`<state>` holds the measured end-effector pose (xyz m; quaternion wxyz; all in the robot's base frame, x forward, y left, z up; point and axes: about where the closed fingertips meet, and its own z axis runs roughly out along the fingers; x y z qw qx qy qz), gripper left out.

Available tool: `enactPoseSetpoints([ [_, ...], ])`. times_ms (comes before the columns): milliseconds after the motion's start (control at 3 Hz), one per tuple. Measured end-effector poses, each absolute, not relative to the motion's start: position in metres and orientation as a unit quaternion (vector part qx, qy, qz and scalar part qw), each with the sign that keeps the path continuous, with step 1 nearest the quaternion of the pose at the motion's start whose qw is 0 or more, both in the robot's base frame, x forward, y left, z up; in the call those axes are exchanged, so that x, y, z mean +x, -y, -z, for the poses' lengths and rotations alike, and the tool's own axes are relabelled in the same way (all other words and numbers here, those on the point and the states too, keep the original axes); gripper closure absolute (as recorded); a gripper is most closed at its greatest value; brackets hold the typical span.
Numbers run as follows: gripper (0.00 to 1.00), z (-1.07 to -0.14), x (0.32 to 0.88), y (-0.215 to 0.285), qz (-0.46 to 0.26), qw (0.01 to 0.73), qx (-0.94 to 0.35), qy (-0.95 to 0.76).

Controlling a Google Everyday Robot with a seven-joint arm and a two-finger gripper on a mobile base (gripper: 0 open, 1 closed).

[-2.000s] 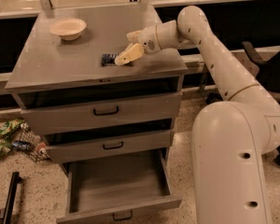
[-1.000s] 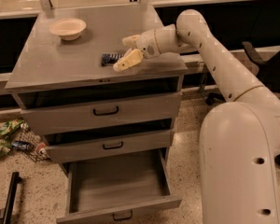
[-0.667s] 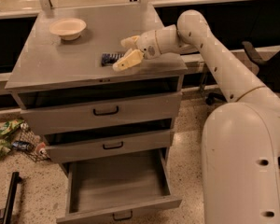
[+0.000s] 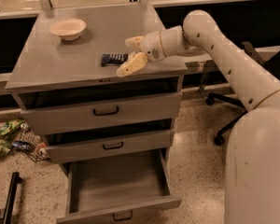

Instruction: Place rxbar blueberry into bottom drawer

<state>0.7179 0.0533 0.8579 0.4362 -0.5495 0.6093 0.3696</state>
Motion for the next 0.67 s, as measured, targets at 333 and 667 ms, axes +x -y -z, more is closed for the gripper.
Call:
enactPoseSetpoints([
  [333,0.01,-0.8568,0.7153,-0.0544,-0.371,0.436,-0.550,-0.608],
  [667,0.02,-0.8594,0.7252,-0.0565,-0.371,0.444,-0.549,-0.604],
])
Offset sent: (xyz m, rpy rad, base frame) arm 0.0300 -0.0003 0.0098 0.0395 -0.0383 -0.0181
